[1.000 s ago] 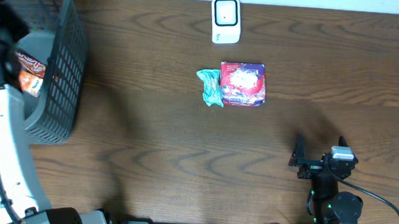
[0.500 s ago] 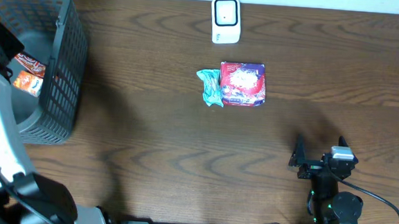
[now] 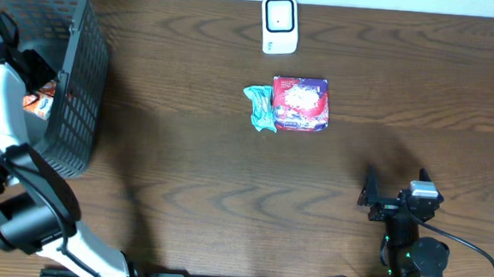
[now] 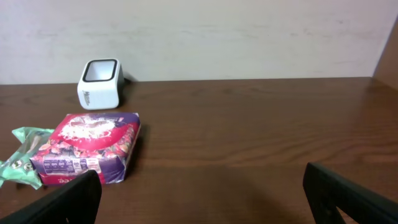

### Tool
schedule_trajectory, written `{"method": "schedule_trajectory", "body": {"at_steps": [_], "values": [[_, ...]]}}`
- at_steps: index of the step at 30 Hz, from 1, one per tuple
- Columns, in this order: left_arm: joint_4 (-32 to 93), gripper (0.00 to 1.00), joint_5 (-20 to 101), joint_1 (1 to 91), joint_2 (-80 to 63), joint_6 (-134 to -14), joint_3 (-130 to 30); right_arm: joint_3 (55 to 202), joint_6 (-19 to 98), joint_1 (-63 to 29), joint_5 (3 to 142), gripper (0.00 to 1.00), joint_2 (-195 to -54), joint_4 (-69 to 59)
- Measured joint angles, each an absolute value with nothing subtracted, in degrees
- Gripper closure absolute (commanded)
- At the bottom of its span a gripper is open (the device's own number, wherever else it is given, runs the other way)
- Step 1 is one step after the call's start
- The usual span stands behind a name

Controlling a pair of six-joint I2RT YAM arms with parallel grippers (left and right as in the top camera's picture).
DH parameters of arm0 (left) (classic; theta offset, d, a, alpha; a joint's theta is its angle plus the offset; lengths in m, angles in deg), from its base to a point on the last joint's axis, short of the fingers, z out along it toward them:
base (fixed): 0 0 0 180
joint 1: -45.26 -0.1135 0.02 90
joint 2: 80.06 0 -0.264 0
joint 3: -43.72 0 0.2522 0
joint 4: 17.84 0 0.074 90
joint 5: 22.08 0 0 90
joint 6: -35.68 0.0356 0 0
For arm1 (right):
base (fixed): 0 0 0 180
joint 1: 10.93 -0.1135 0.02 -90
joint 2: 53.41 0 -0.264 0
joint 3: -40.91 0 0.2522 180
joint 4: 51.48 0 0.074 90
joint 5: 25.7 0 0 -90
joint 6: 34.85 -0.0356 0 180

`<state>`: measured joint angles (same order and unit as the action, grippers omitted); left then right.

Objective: Scan the item barcode
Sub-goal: 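Grasp the small orange snack pack in the basket with the left gripper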

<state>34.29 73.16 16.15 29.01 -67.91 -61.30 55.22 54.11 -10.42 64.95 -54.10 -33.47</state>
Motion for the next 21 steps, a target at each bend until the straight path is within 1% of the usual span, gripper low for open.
{"method": "schedule_trajectory", "body": {"at_steps": [6,14,19,21], "values": [[31.6,0.23,73.0,16.2,32.1,-68.3,-61.3,55.2,54.1,-10.4,64.9,0.01,-54.1,-33.5],[31.1,0.24,73.6,16.2,36.6,-68.9,-61.3,55.2,54.1,-10.4,64.9,0.01,-54.1,-33.5],[30.9,0.39,75.8,16.0,39.5,-69.6,-61.3,55.2,54.1,-10.4,65.0,0.01,-54.1,-33.5],[30.7,0.39,76.2,15.9,39.9,-69.6,-61.3,55.2,54.1,-10.4,64.9,0.01,-54.1,-33.5]]}}
